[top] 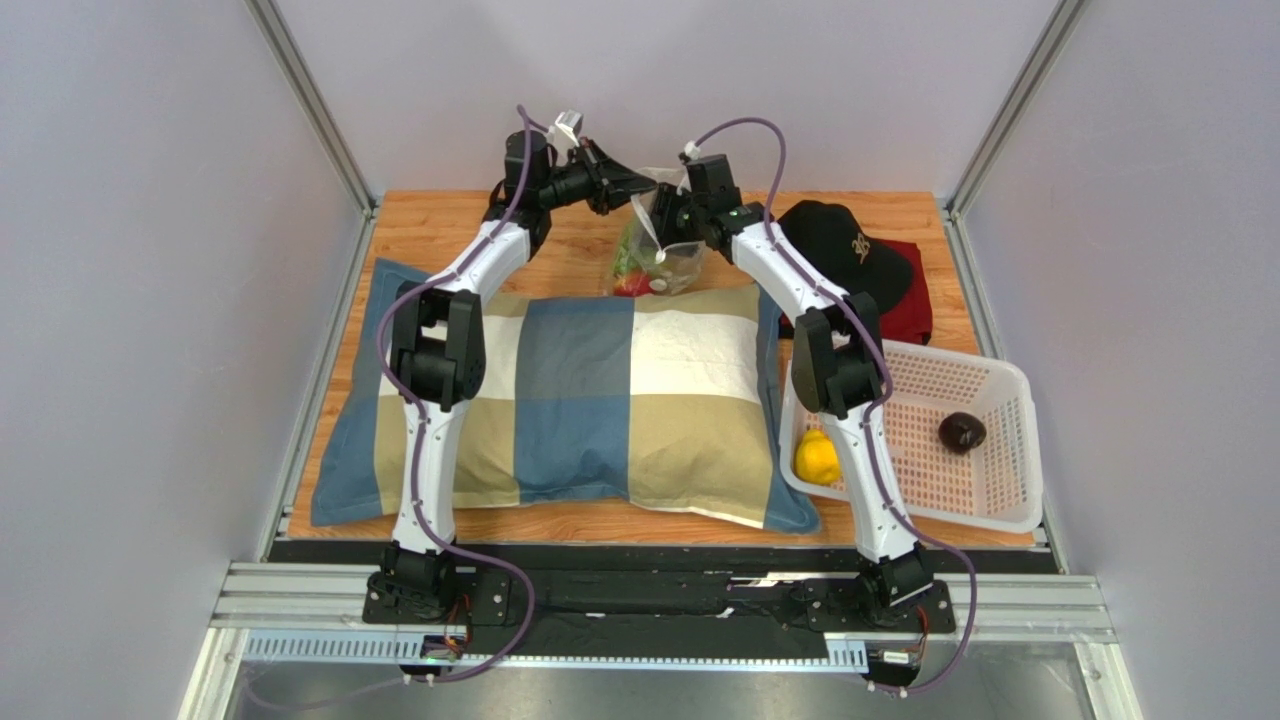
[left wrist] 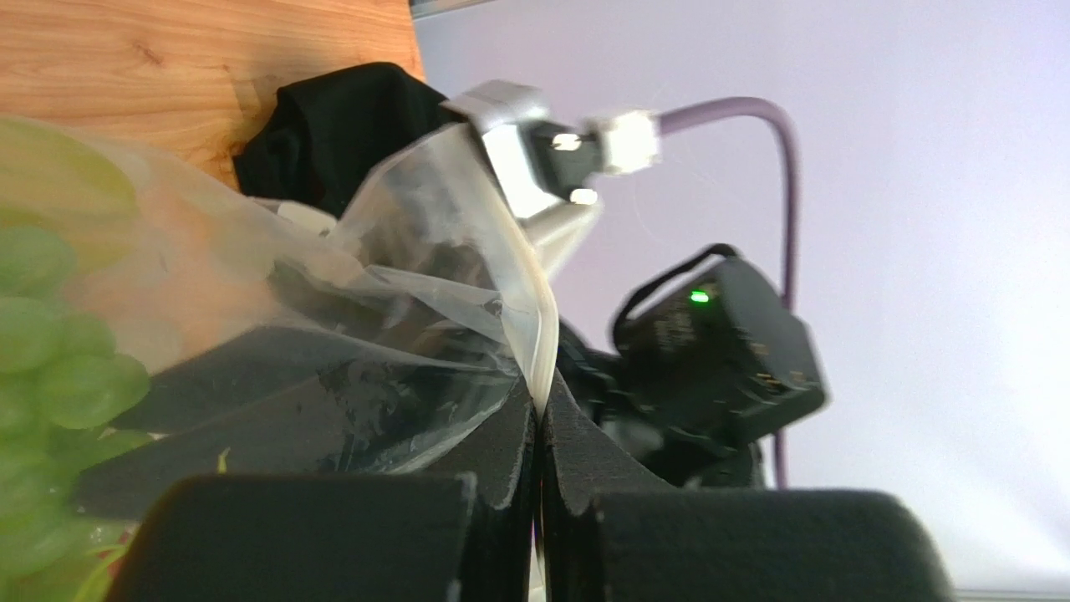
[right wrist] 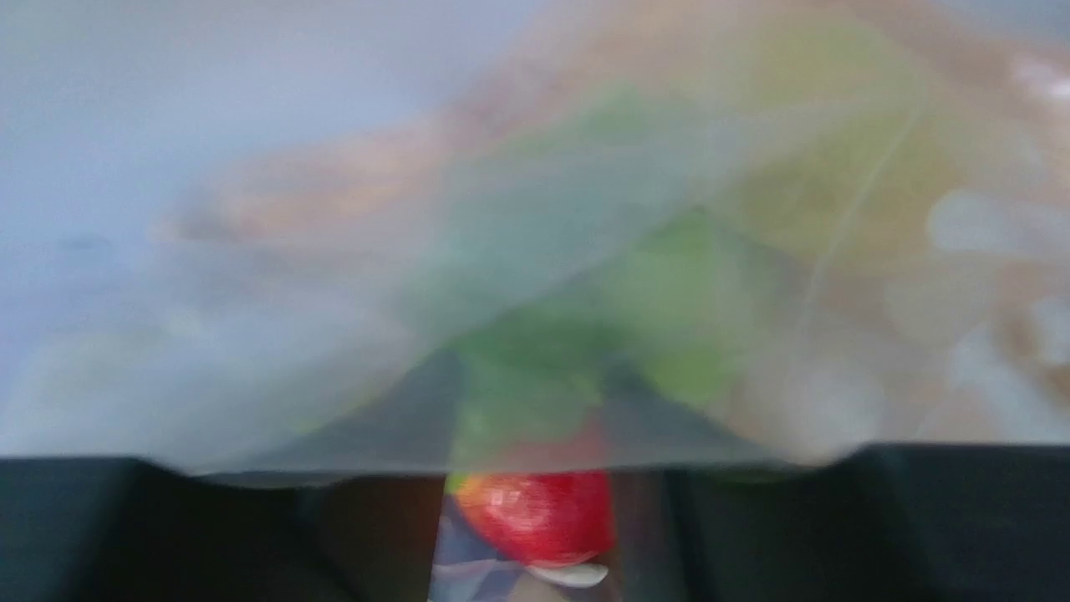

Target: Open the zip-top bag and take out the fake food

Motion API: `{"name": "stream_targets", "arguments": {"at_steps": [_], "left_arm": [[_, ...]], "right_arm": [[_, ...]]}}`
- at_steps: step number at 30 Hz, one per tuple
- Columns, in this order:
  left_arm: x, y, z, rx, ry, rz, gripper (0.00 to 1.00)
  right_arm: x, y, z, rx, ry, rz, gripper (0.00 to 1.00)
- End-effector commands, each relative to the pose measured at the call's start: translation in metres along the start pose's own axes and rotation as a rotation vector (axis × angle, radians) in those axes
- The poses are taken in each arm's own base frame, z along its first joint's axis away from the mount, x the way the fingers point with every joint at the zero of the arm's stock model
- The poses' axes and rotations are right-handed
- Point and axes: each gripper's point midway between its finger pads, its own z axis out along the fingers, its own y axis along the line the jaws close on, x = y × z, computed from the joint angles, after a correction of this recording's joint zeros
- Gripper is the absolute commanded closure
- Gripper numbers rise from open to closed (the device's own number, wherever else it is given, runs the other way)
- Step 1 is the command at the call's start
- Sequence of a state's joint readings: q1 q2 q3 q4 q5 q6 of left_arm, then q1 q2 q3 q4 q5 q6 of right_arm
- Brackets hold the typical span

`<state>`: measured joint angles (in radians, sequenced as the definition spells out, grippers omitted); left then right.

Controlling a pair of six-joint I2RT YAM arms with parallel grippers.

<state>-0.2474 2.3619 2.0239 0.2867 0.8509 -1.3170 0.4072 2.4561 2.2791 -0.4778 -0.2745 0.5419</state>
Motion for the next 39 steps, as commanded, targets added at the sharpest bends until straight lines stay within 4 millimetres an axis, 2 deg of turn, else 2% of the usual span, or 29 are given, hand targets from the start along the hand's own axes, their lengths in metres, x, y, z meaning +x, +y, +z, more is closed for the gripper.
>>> {"name": "stream_targets", "arguments": {"at_steps": [1, 2, 3, 4, 6, 8, 10, 12, 16, 19, 20, 23, 31, 33, 34, 35, 37, 39], "left_arm": [[-0.009, -0.010, -0.004, 0.021, -0.020, 0.045, 1.00], [-0.012, -0.010, -0.006, 0.022, -0.023, 0.048, 1.00], [-0.013, -0.006, -0.005, 0.017, -0.025, 0.041, 1.00], [-0.013, -0.003, -0.005, 0.015, -0.026, 0.039, 1.00], [-0.012, 0.001, -0.004, 0.015, -0.024, 0.029, 1.00], [-0.011, 0.001, -0.005, 0.021, -0.026, 0.028, 1.00], [-0.011, 0.001, -0.005, 0.020, -0.027, 0.028, 1.00], [-0.010, 0.004, -0.007, 0.010, -0.026, 0.024, 1.00], [-0.012, -0.001, -0.010, 0.018, -0.031, 0.033, 1.00], [-0.012, -0.002, -0.012, 0.016, -0.031, 0.030, 1.00], [-0.013, -0.002, -0.013, 0.014, -0.032, 0.032, 1.00], [-0.016, -0.002, -0.016, 0.011, -0.042, 0.031, 1.00], [-0.030, -0.004, -0.032, 0.005, -0.072, 0.035, 1.00], [-0.032, 0.003, -0.037, -0.005, -0.075, 0.026, 1.00], [-0.034, 0.003, -0.039, -0.005, -0.079, 0.027, 1.00], [-0.034, 0.004, -0.041, -0.007, -0.080, 0.023, 1.00], [-0.037, 0.007, -0.045, -0.014, -0.087, 0.019, 1.00], [-0.039, 0.007, -0.048, -0.015, -0.093, 0.016, 1.00]], "right_arm": [[-0.009, 0.014, 0.013, -0.084, -0.039, -0.006, 0.45], [-0.005, 0.009, 0.020, -0.080, -0.034, 0.002, 0.41], [-0.002, 0.007, 0.024, -0.083, -0.030, 0.005, 0.32], [-0.001, 0.006, 0.028, -0.091, -0.030, 0.010, 0.28], [0.002, 0.006, 0.037, -0.115, -0.033, 0.021, 0.23], [-0.001, 0.008, 0.042, -0.131, -0.050, 0.024, 0.23], [0.002, 0.006, 0.049, -0.149, -0.046, 0.056, 0.37], [0.002, 0.018, 0.049, -0.211, -0.042, 0.102, 0.56], [0.004, 0.027, 0.044, -0.255, -0.047, 0.120, 0.61], [-0.004, 0.031, 0.038, -0.265, -0.064, 0.098, 0.74], [-0.007, 0.028, 0.036, -0.255, -0.065, 0.104, 0.84], [-0.018, 0.029, 0.023, -0.252, -0.076, 0.106, 0.94], [-0.037, 0.039, -0.024, -0.186, -0.080, 0.084, 0.99], [-0.048, 0.051, -0.044, -0.186, -0.099, 0.073, 1.00], [-0.047, 0.051, -0.050, -0.170, -0.089, 0.081, 1.00], [-0.056, 0.060, -0.065, -0.178, -0.105, 0.073, 1.00], [-0.051, 0.061, -0.076, -0.149, -0.075, 0.080, 1.00], [-0.054, 0.068, -0.093, -0.135, -0.078, 0.062, 1.00]]}}
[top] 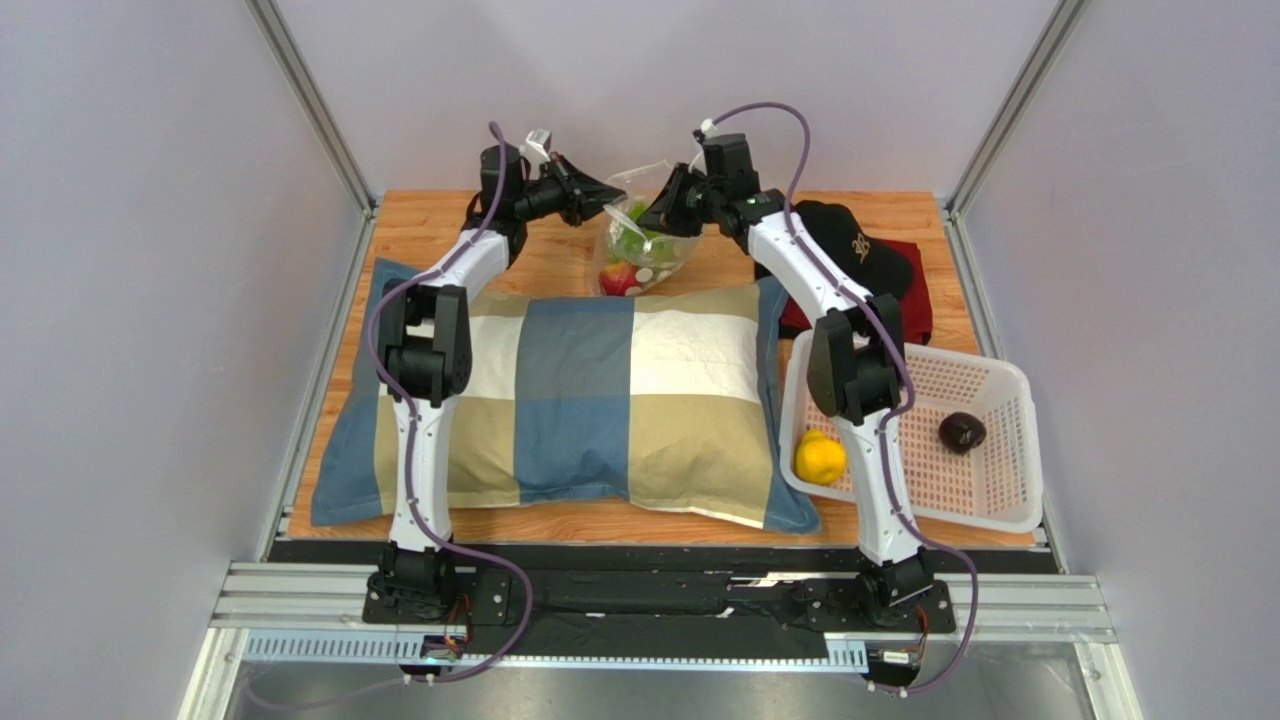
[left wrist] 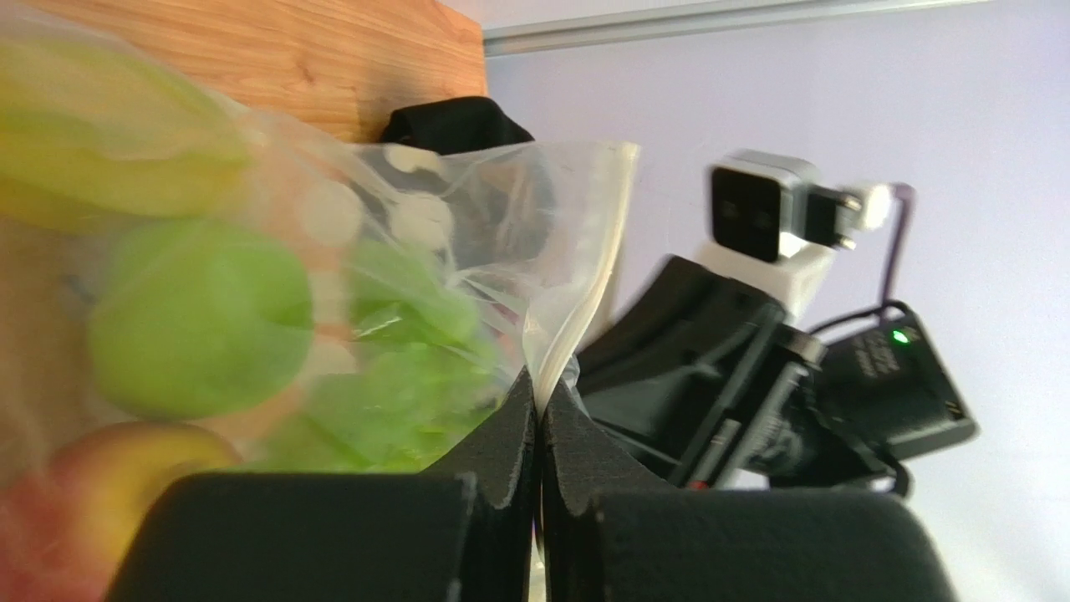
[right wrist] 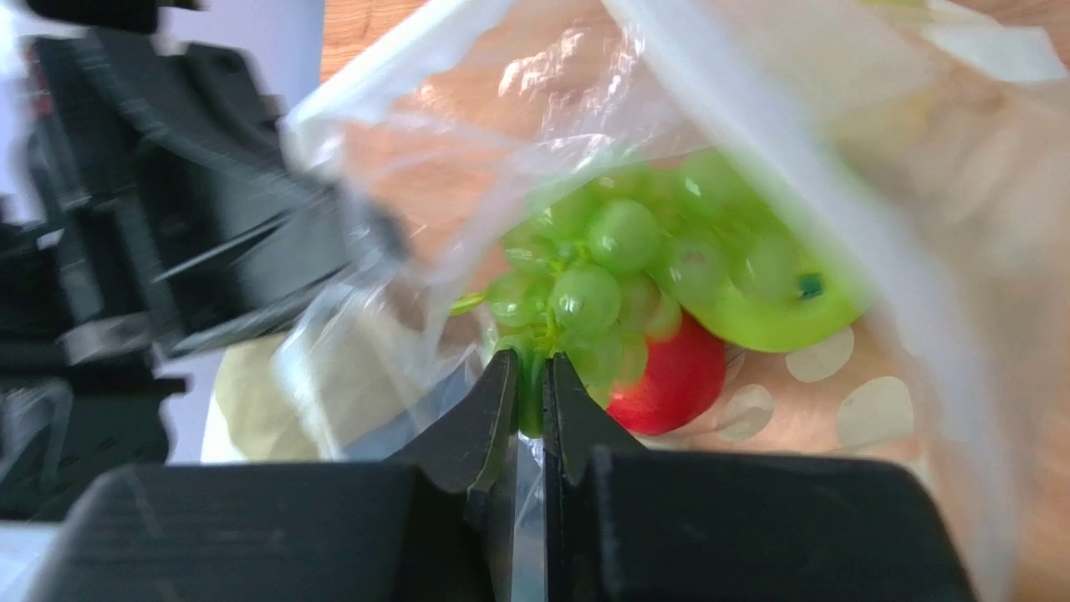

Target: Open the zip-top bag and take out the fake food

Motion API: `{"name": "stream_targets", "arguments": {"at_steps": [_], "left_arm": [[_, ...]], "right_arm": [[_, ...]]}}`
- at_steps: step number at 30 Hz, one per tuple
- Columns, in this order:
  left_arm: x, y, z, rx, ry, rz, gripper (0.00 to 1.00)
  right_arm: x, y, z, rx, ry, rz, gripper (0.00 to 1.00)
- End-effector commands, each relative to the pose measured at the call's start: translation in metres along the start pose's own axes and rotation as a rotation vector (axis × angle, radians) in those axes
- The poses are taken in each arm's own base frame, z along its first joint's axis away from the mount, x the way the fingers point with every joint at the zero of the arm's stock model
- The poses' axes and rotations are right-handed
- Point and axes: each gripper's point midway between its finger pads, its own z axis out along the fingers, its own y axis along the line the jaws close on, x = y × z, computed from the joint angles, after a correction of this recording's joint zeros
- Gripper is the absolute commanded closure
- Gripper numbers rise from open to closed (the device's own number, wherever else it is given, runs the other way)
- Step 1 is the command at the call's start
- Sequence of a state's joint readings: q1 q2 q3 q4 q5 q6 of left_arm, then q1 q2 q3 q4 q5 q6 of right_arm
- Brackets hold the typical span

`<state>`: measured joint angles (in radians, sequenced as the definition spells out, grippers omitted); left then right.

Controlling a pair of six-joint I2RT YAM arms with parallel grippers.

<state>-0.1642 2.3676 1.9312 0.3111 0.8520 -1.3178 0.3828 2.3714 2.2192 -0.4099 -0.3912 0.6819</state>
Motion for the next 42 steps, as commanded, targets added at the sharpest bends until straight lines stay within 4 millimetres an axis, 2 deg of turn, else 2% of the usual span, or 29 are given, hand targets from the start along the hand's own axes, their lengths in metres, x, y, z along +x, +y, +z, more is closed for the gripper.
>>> {"name": "stream_targets", "arguments": {"at_steps": [1, 3, 5, 8, 9, 14, 18, 23, 25, 26, 27, 29, 32, 33, 34, 35, 36, 37, 39, 40, 41, 42], "left_arm": [[-0.011, -0.041, -0.017, 0.058, -0.029, 0.078, 1.00], [-0.012, -0.045, -0.017, 0.062, -0.029, 0.080, 1.00], [-0.012, -0.045, -0.016, 0.062, -0.027, 0.075, 1.00], [-0.009, -0.045, -0.016, 0.063, -0.017, 0.070, 1.00], [-0.006, -0.043, -0.014, 0.061, -0.012, 0.066, 1.00], [0.011, -0.046, -0.007, 0.059, 0.024, 0.059, 1.00], [0.021, -0.057, -0.002, 0.082, 0.044, 0.069, 1.00], [0.023, -0.076, -0.005, 0.103, 0.041, 0.091, 1.00], [0.022, -0.078, -0.006, 0.093, 0.038, 0.112, 1.00], [0.019, -0.083, -0.009, 0.091, 0.029, 0.125, 1.00], [0.018, -0.080, -0.011, 0.072, 0.031, 0.119, 1.00], [0.010, -0.084, -0.016, 0.063, 0.008, 0.148, 1.00], [-0.001, -0.092, -0.023, 0.062, -0.023, 0.166, 1.00], [-0.003, -0.095, -0.025, 0.061, -0.028, 0.177, 1.00], [-0.005, -0.097, -0.026, 0.060, -0.030, 0.186, 1.00], [-0.007, -0.102, -0.027, 0.060, -0.034, 0.198, 1.00], [-0.008, -0.104, -0.027, 0.060, -0.038, 0.218, 1.00], [-0.009, -0.106, -0.027, 0.064, -0.039, 0.228, 1.00], [-0.009, -0.107, -0.027, 0.067, -0.039, 0.231, 1.00], [-0.009, -0.105, -0.026, 0.066, -0.037, 0.229, 1.00], [-0.009, -0.103, -0.026, 0.064, -0.034, 0.226, 1.00], [-0.009, -0.101, -0.025, 0.062, -0.032, 0.225, 1.00]], "right_arm": [[-0.025, 0.046, -0.064, 0.010, -0.042, -0.060, 1.00], [-0.027, 0.058, -0.080, -0.002, -0.043, -0.072, 1.00], [-0.026, 0.068, -0.088, -0.018, -0.044, -0.084, 1.00], [-0.042, 0.092, -0.106, -0.055, -0.097, -0.090, 1.00], [-0.052, 0.106, -0.114, -0.084, -0.126, -0.097, 1.00], [-0.078, 0.138, -0.133, -0.154, -0.226, -0.139, 1.00], [-0.098, 0.148, -0.139, -0.170, -0.316, -0.144, 1.00], [-0.118, 0.164, -0.143, -0.223, -0.400, -0.148, 1.00], [-0.123, 0.170, -0.144, -0.248, -0.405, -0.124, 1.00], [-0.124, 0.175, -0.148, -0.258, -0.410, -0.120, 1.00], [-0.129, 0.183, -0.162, -0.268, -0.433, -0.123, 1.00], [-0.128, 0.183, -0.175, -0.240, -0.441, -0.132, 1.00], [-0.122, 0.163, -0.208, -0.104, -0.459, -0.188, 1.00], [-0.109, 0.130, -0.203, 0.015, -0.417, -0.166, 1.00], [-0.108, 0.129, -0.232, 0.051, -0.442, -0.194, 1.00], [-0.101, 0.117, -0.240, 0.103, -0.431, -0.192, 1.00], [-0.088, 0.093, -0.249, 0.211, -0.408, -0.178, 1.00], [-0.073, 0.076, -0.267, 0.283, -0.396, -0.184, 1.00], [-0.047, 0.044, -0.287, 0.415, -0.356, -0.172, 1.00], [-0.024, 0.017, -0.287, 0.486, -0.295, -0.160, 1.00], [-0.017, 0.020, -0.313, 0.492, -0.317, -0.163, 1.00], [-0.003, 0.006, -0.324, 0.552, -0.292, -0.159, 1.00]]}}
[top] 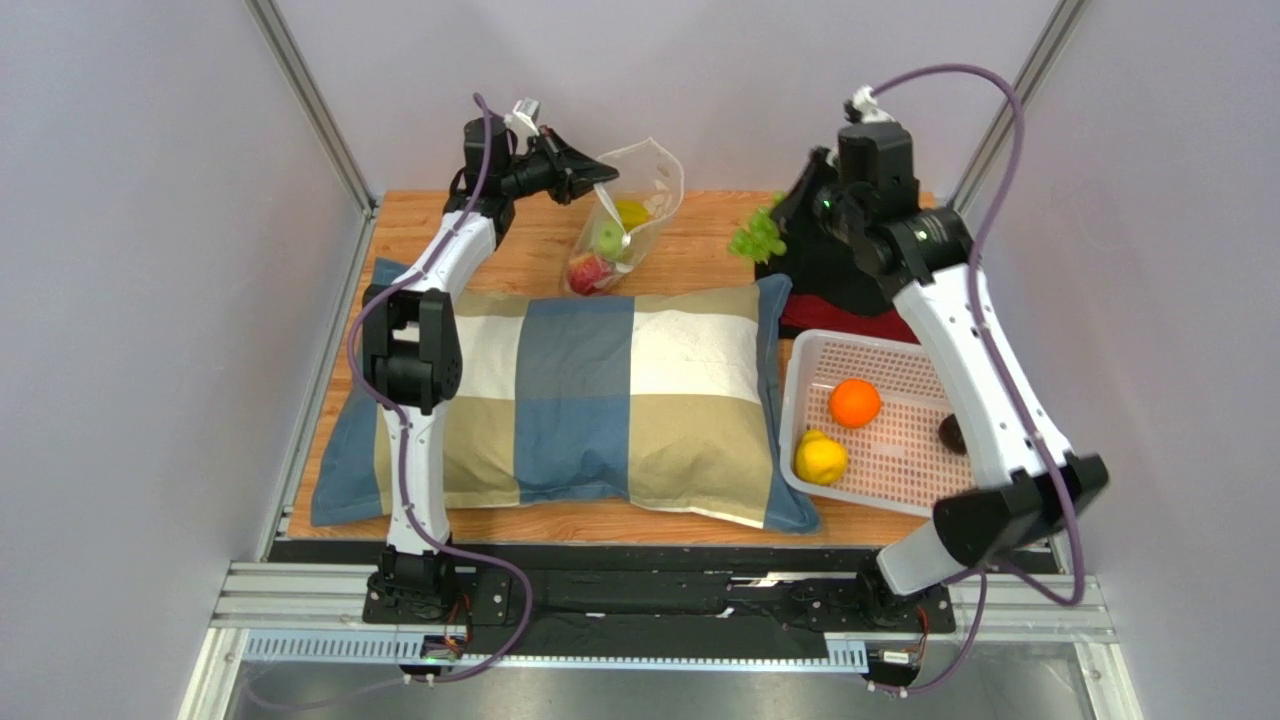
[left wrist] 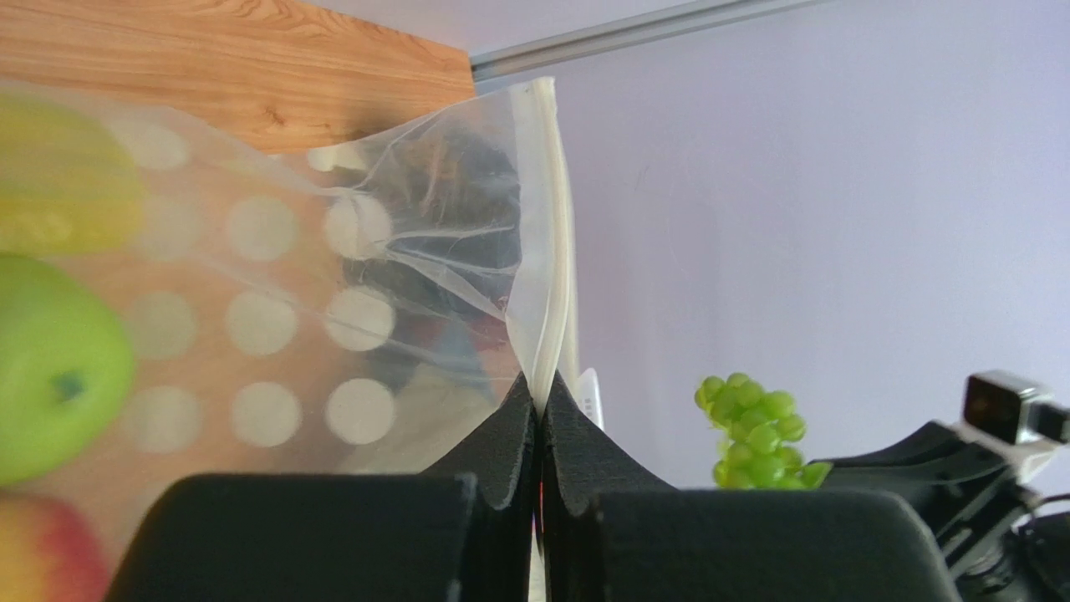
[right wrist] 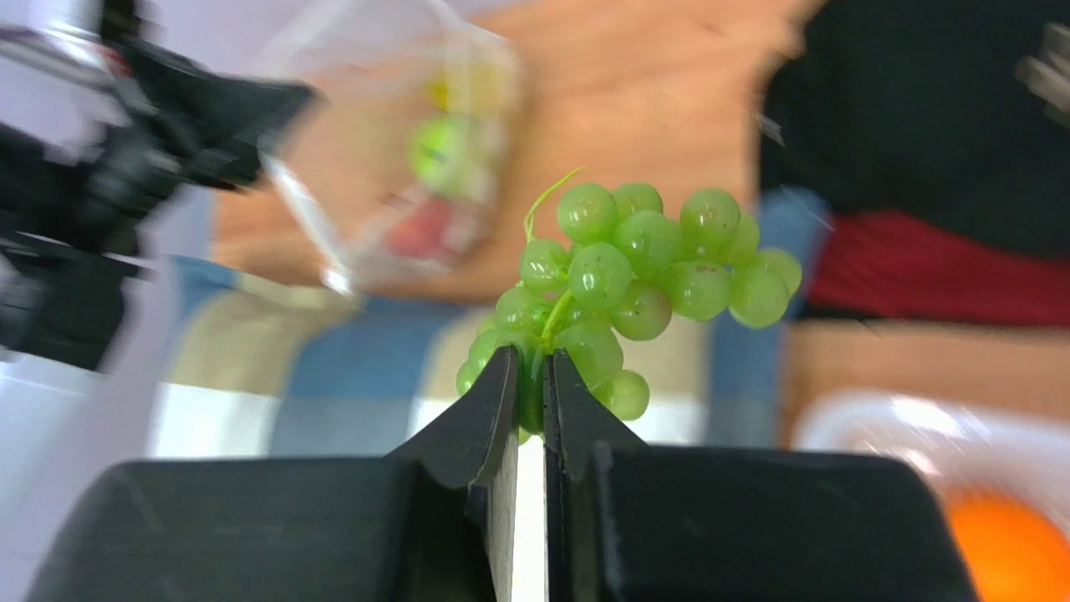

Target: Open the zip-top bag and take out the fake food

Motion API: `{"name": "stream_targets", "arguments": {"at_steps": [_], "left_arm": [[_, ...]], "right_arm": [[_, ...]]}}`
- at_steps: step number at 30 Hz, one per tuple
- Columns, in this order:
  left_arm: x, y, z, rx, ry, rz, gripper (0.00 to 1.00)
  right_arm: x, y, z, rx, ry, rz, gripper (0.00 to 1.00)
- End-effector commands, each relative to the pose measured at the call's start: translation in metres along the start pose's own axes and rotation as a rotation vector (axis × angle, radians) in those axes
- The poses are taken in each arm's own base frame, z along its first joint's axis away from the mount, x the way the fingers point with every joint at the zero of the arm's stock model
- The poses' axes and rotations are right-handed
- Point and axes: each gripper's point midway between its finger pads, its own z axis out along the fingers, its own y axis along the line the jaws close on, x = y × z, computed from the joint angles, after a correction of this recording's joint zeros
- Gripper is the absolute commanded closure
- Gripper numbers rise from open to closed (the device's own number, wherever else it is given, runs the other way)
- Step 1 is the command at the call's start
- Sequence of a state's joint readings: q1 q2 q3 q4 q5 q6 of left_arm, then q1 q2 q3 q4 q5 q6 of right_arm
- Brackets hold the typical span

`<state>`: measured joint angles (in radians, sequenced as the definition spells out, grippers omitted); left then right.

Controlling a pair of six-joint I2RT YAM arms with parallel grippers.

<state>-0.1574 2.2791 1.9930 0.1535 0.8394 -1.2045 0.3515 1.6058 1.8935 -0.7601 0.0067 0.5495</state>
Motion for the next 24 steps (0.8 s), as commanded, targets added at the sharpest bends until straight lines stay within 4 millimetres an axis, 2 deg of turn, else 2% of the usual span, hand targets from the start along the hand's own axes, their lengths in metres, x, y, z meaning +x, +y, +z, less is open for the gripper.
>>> {"name": "stream_targets", "arguments": {"at_steps": [1, 4, 5, 6, 9, 11, 12, 13, 15, 16, 18, 19, 20, 22, 23, 24], "left_arm": [[-0.008, -0.053, -0.011, 0.071, -0.021, 0.119, 1.00], [-0.005, -0.046, -0.009, 0.064, -0.010, 0.111, 1.00], [-0.004, -0.043, -0.008, 0.062, -0.009, 0.106, 1.00], [-0.003, -0.042, -0.007, 0.065, -0.005, 0.101, 1.00], [0.003, -0.034, -0.003, 0.064, 0.012, 0.084, 1.00], [0.005, -0.030, -0.002, 0.061, 0.014, 0.075, 1.00], [0.006, -0.029, -0.001, 0.061, 0.016, 0.071, 1.00], [0.006, -0.028, -0.001, 0.060, 0.017, 0.068, 1.00], [0.006, -0.030, 0.000, 0.064, 0.015, 0.068, 1.00], [0.006, -0.029, 0.000, 0.063, 0.014, 0.066, 1.00], [0.005, -0.030, 0.000, 0.068, 0.010, 0.066, 1.00], [0.005, -0.033, 0.000, 0.073, 0.012, 0.069, 1.00], [0.006, -0.032, 0.001, 0.075, 0.014, 0.070, 1.00], [0.010, -0.034, 0.002, 0.078, 0.021, 0.076, 1.00], [0.010, -0.035, 0.001, 0.079, 0.022, 0.082, 1.00], [0.011, -0.036, 0.001, 0.082, 0.024, 0.099, 1.00]], "right_arm": [[0.040, -0.079, -0.064, 0.290, 0.058, -0.077, 1.00], [0.083, -0.123, -0.092, 0.409, 0.143, -0.090, 1.00], [0.108, -0.142, -0.094, 0.460, 0.204, -0.097, 1.00], [0.115, -0.150, -0.106, 0.479, 0.202, -0.103, 1.00], [0.149, -0.178, -0.112, 0.544, 0.268, -0.114, 0.96], [0.161, -0.190, -0.113, 0.586, 0.296, -0.112, 0.93], [0.167, -0.199, -0.117, 0.629, 0.313, -0.115, 0.89], [0.171, -0.203, -0.116, 0.648, 0.331, -0.112, 0.73], [0.169, -0.201, -0.116, 0.654, 0.346, -0.117, 0.57], [0.169, -0.201, -0.114, 0.653, 0.359, -0.124, 0.36], [0.163, -0.195, -0.110, 0.635, 0.361, -0.130, 0.25], [0.152, -0.186, -0.105, 0.611, 0.346, -0.135, 0.19], [0.147, -0.181, -0.103, 0.597, 0.336, -0.135, 0.18], [0.127, -0.155, -0.088, 0.500, 0.273, -0.129, 0.17], [0.126, -0.144, -0.076, 0.446, 0.279, -0.124, 0.17], [0.114, -0.129, -0.063, 0.395, 0.238, -0.117, 0.18]]}}
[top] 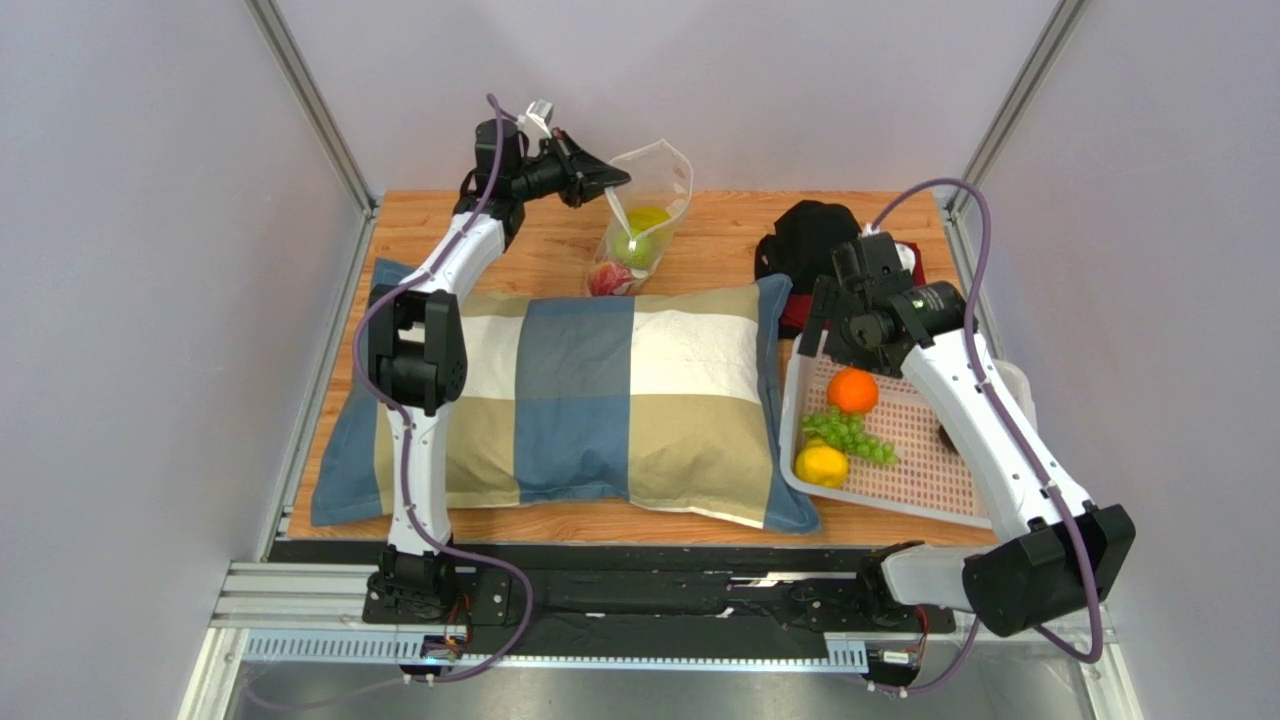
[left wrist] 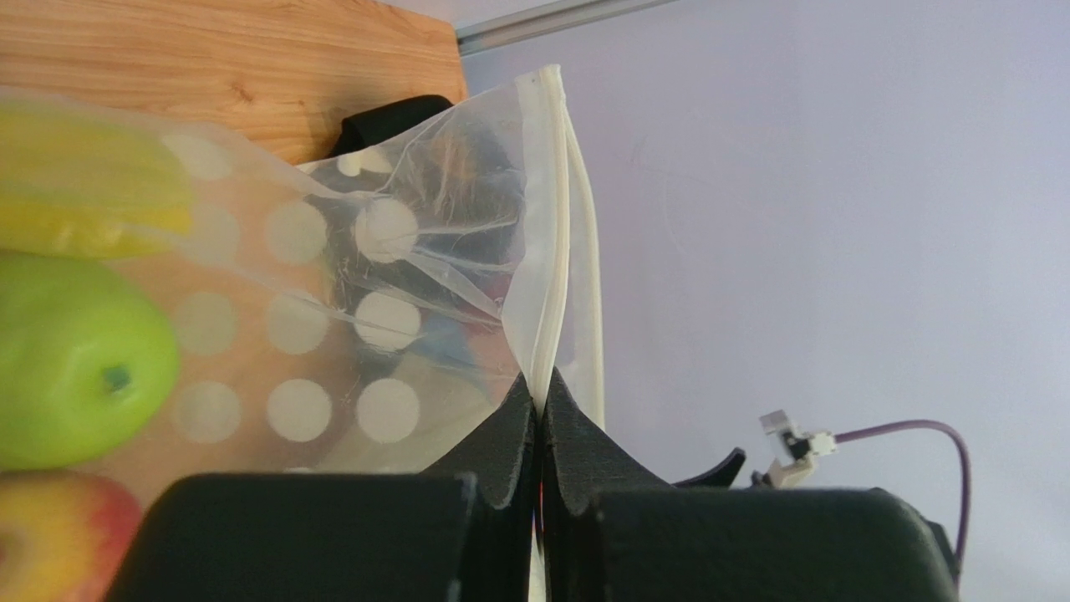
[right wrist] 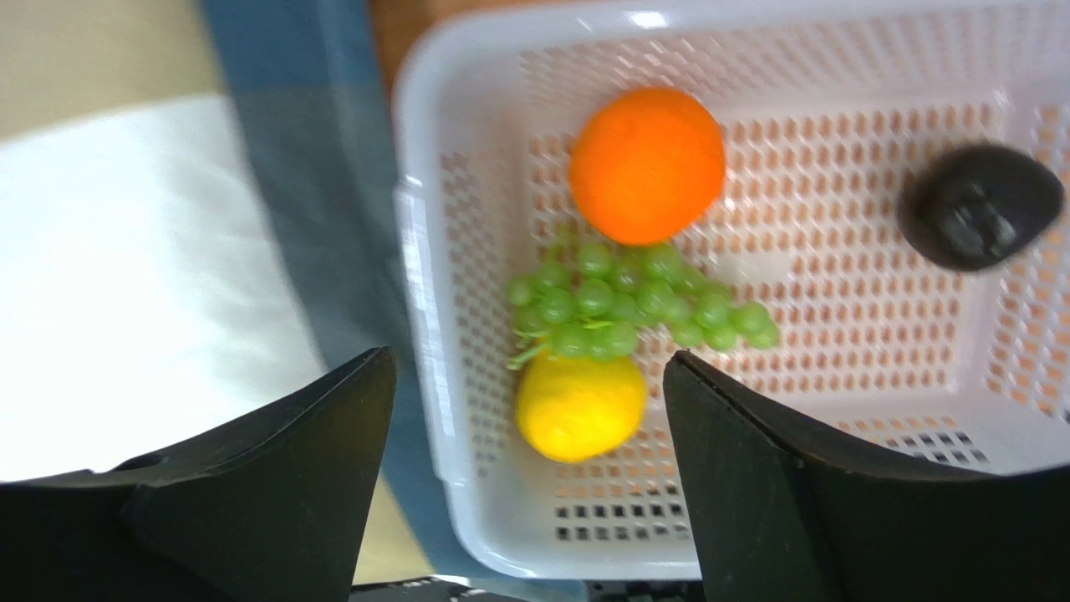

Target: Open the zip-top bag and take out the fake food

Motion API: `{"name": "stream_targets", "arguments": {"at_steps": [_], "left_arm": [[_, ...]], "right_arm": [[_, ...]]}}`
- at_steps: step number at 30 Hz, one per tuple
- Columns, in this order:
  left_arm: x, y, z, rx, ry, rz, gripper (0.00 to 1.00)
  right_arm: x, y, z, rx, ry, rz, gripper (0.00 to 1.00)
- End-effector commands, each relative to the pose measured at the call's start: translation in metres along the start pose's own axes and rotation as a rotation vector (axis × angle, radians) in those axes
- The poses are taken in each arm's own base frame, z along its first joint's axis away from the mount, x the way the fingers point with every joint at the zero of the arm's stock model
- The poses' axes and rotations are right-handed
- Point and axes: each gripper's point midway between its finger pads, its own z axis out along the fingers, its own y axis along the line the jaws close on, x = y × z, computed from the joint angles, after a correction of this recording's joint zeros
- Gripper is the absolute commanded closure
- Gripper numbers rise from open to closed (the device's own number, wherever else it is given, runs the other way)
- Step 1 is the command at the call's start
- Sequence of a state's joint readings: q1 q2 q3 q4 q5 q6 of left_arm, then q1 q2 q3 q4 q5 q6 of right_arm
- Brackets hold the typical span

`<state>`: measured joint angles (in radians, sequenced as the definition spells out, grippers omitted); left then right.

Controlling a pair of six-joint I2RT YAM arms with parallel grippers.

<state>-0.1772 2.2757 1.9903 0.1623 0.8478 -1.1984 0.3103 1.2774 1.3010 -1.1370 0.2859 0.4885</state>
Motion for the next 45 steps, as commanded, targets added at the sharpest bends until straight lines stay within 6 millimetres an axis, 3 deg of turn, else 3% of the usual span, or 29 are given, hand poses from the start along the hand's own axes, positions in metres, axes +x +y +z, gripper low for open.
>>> {"name": "stream_targets", "arguments": {"at_steps": [1, 3, 4, 5, 7, 8, 9, 13, 14, 15, 16, 18, 19, 21, 31, 38, 45], "left_arm": [[0.000, -0.028, -0.003, 0.060, 0.001, 0.084, 1.00], [0.002, -0.028, -0.002, 0.059, 0.002, 0.093, 1.00], [0.003, -0.027, -0.001, 0.060, 0.005, 0.094, 1.00], [0.003, -0.028, -0.001, 0.063, 0.005, 0.099, 1.00], [0.005, -0.026, 0.001, 0.063, 0.009, 0.101, 1.00], [0.007, -0.026, 0.001, 0.064, 0.010, 0.102, 1.00], [0.007, -0.024, 0.002, 0.064, 0.008, 0.104, 1.00], [0.018, -0.015, 0.007, 0.060, 0.020, 0.092, 1.00], [0.021, -0.013, 0.009, 0.059, 0.022, 0.084, 1.00], [0.022, -0.014, 0.010, 0.063, 0.024, 0.082, 1.00], [0.026, -0.013, 0.013, 0.066, 0.031, 0.080, 1.00], [0.029, -0.014, 0.017, 0.069, 0.035, 0.076, 1.00], [0.031, -0.015, 0.019, 0.075, 0.038, 0.078, 1.00], [0.035, -0.016, 0.022, 0.081, 0.050, 0.073, 1.00], [0.034, -0.020, 0.025, 0.090, 0.042, 0.068, 1.00], [0.028, -0.021, 0.030, 0.106, 0.029, 0.044, 1.00], [0.026, -0.023, 0.037, 0.116, 0.021, 0.034, 1.00]], "right_arm": [[-0.074, 0.068, -0.032, -0.244, -0.202, 0.023, 0.19], [-0.096, 0.101, -0.029, -0.318, -0.223, 0.021, 0.23], [-0.102, 0.117, -0.034, -0.354, -0.234, 0.007, 0.23], [-0.120, 0.136, -0.049, -0.418, -0.273, 0.003, 0.24], [-0.131, 0.175, -0.040, -0.493, -0.277, -0.035, 0.28], [-0.146, 0.193, -0.053, -0.555, -0.317, -0.034, 0.30], [-0.145, 0.213, -0.036, -0.560, -0.294, -0.055, 0.32], [-0.164, 0.260, -0.017, -0.625, -0.312, -0.063, 0.36], [-0.164, 0.273, -0.015, -0.665, -0.296, -0.070, 0.38], [-0.178, 0.280, -0.024, -0.688, -0.327, -0.059, 0.41], [-0.177, 0.290, -0.006, -0.677, -0.304, -0.060, 0.43], [-0.192, 0.300, -0.016, -0.710, -0.342, -0.050, 0.48], [-0.190, 0.306, -0.003, -0.704, -0.330, -0.052, 0.49], [-0.196, 0.309, 0.003, -0.699, -0.346, -0.045, 0.53], [-0.195, 0.304, 0.098, -0.579, -0.324, -0.064, 0.79], [-0.185, 0.316, 0.134, -0.613, -0.299, -0.102, 0.78], [-0.167, 0.326, 0.166, -0.641, -0.251, -0.129, 0.65]]}}
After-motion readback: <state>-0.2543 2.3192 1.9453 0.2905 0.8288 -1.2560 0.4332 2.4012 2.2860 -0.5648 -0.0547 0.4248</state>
